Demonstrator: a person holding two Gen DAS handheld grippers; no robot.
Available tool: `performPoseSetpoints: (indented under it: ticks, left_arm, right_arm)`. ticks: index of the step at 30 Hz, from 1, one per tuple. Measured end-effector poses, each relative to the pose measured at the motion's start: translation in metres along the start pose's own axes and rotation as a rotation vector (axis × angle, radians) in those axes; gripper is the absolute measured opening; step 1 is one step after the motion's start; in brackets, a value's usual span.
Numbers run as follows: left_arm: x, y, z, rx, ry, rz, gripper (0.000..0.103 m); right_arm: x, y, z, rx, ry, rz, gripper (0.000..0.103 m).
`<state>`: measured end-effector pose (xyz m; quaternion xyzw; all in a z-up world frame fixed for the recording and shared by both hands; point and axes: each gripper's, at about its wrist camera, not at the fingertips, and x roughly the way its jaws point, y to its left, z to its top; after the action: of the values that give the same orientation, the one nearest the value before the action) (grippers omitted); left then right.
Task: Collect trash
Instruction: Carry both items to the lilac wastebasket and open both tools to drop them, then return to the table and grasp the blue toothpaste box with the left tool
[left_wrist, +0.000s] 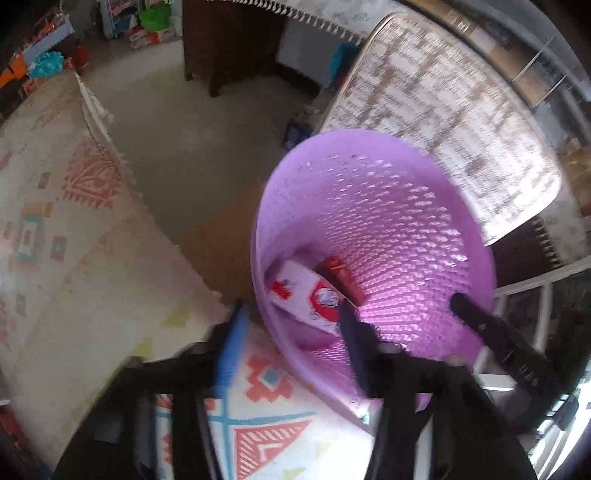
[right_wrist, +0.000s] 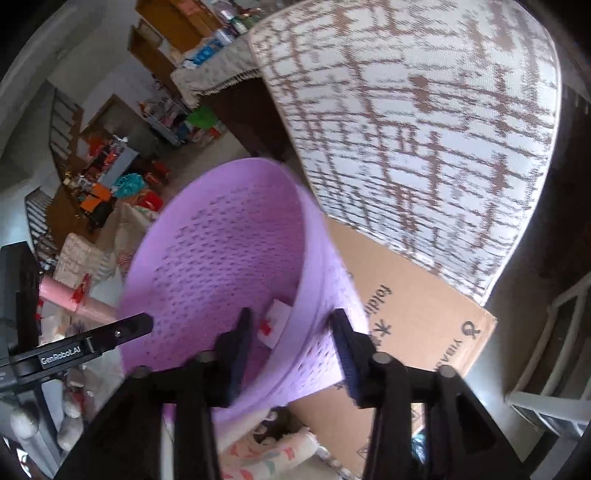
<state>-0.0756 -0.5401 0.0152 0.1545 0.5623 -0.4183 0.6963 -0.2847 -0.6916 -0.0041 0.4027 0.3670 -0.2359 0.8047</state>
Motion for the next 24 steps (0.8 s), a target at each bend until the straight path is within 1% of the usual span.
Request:
performPoseSetpoints:
  ticks: [2,4,6,9,12,14,15,19,22,24]
  left_arm:
    - [-0.013,0.0,-0.006,0.0,-0.033,-0.011,0.059]
    - [-0.031,-0.005,-0.014,0.037,-0.075,-0.002,0.059]
    - [-0.05,-0.009,-0.025,0.074,-0.121,0.01,0.06]
    - [-0.081,-0.016,-0.049,0.123,-0.186,-0.006,0.063]
    - [-0.099,-0.026,-0.066,0.154,-0.221,-0.024,0.064]
    - [-0.112,-0.031,-0.079,0.174,-0.247,-0.03,0.064]
    - [-0.117,-0.033,-0.083,0.179,-0.259,-0.03,0.064]
    - [-0.134,-0.039,-0.09,0.176,-0.304,-0.033,0.064]
    - [-0.152,-0.041,-0.1,0.179,-0.34,-0.012,0.064]
    - [-0.162,-0.042,-0.106,0.187,-0.363,0.015,0.07]
  right_arm:
    - [-0.01,0.001,-0.003,-0.008,-0.031,-0.011,0.075]
    - [-0.031,-0.004,-0.01,-0.025,-0.098,-0.051,0.076]
    - [-0.051,-0.015,-0.019,-0.028,-0.147,-0.077,0.076]
    - [-0.089,-0.048,-0.045,-0.011,-0.208,-0.139,0.076]
    - [-0.115,-0.081,-0.068,0.019,-0.238,-0.223,0.076]
    - [-0.132,-0.109,-0.083,0.054,-0.249,-0.296,0.076]
    - [-0.139,-0.122,-0.089,0.071,-0.254,-0.318,0.076]
    - [-0.152,-0.154,-0.102,0.117,-0.251,-0.359,0.076]
    - [-0.153,-0.158,-0.105,0.11,-0.251,-0.365,0.076]
    - [-0.153,-0.152,-0.105,0.081,-0.261,-0.36,0.076]
